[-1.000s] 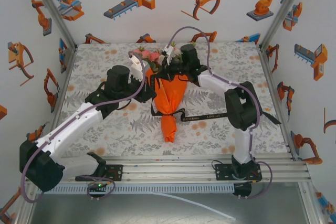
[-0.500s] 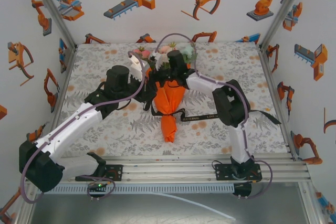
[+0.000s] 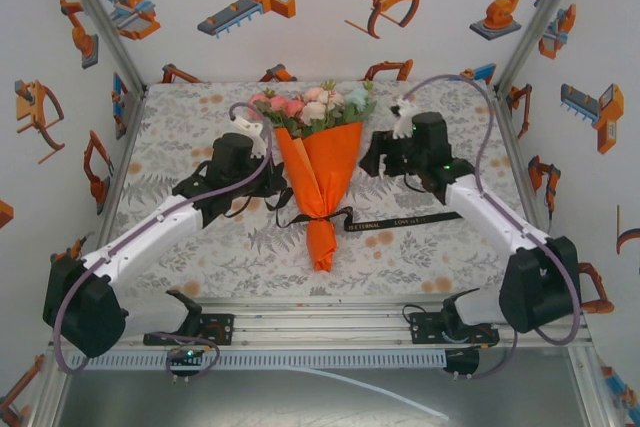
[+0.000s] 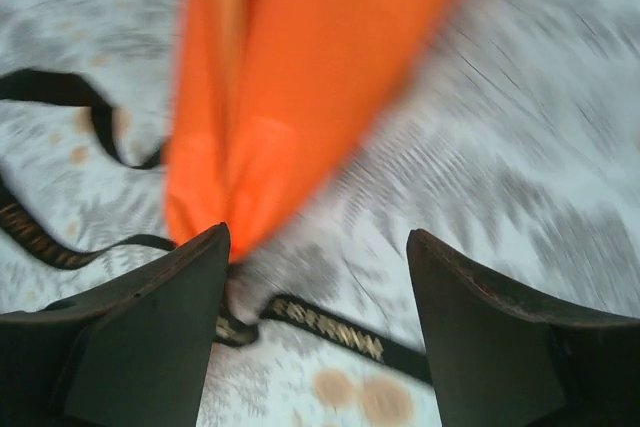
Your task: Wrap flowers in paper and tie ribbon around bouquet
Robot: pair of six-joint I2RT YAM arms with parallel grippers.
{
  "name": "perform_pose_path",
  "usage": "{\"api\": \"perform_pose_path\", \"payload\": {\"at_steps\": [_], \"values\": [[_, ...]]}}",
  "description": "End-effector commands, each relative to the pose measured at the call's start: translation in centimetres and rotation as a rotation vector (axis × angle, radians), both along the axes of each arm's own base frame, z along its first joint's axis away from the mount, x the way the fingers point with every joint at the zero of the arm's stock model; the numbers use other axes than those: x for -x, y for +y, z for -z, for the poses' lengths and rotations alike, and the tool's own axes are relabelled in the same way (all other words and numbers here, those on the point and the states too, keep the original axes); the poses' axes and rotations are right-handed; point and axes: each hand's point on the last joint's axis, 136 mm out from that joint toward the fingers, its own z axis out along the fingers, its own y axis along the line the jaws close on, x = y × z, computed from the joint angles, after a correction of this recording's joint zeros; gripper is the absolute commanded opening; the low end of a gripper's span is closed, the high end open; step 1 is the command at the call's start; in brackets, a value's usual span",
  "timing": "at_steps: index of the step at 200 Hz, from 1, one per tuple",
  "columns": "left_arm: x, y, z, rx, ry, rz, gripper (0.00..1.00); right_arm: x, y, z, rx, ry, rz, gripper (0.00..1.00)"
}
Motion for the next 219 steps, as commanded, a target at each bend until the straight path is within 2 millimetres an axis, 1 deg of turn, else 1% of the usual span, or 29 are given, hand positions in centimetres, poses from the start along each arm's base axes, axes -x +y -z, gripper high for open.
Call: {"api": "perform_pose_path", "payload": {"at_steps": [1,10,20,31,47,58,74,91,113,141,162,187,196,219], "values": [[-0.8,0.9,-1.9,0.097,-0.031,-0.092,0.0,2.5,-10.9,6.2,0.115,0.322,0.464,0.66],[-0.6,0.8,-2.5,0.098,-0.051,-0.071,0.0,3.3,-12.0,7.2,0.127,0.374,0.491,0.65],[-0.3,0.5,-3.1,0.099,-0.071,-0.041,0.0,3.9,-12.2,8.0,0.139,0.42,0.497,0.66],[0.0,0.3,-3.7,0.107,-0.097,-0.013,0.0,4.4,-12.5,9.2,0.139,0.482,0.541,0.66],[0.4,0.0,-4.7,0.118,-0.136,0.025,0.0,5.3,-14.6,11.2,0.208,0.57,0.669,0.71],[0.7,-0.3,-5.2,0.125,-0.158,0.058,0.0,5.4,-16.0,12.2,0.235,0.622,0.729,0.72],[1.2,-0.7,-6.0,0.135,-0.188,0.099,0.0,5.7,-16.8,13.4,0.234,0.686,0.77,0.72],[1.6,-1.0,-6.4,0.128,-0.209,0.133,0.0,5.9,-16.4,14.2,0.214,0.728,0.777,0.72],[1.5,-0.6,-6.6,0.117,-0.225,0.12,0.0,6.8,-16.3,15.1,0.191,0.772,0.824,0.72],[1.3,-0.8,-6.2,0.109,-0.218,0.123,0.0,6.2,-15.9,16.3,0.185,0.792,0.806,0.7],[1.2,-1.0,-6.1,0.102,-0.207,0.134,0.0,6.0,-15.1,16.4,0.131,0.811,0.803,0.68],[0.9,-0.9,-5.7,0.095,-0.202,0.115,0.0,7.1,-14.0,16.6,0.053,0.853,0.849,0.68],[0.9,-0.9,-5.5,0.097,-0.198,0.113,0.0,7.6,-14.0,16.9,0.034,0.877,0.888,0.68],[0.8,-1.3,-5.2,0.106,-0.181,0.12,0.0,7.9,-13.3,17.8,-0.02,0.939,0.927,0.67]]}}
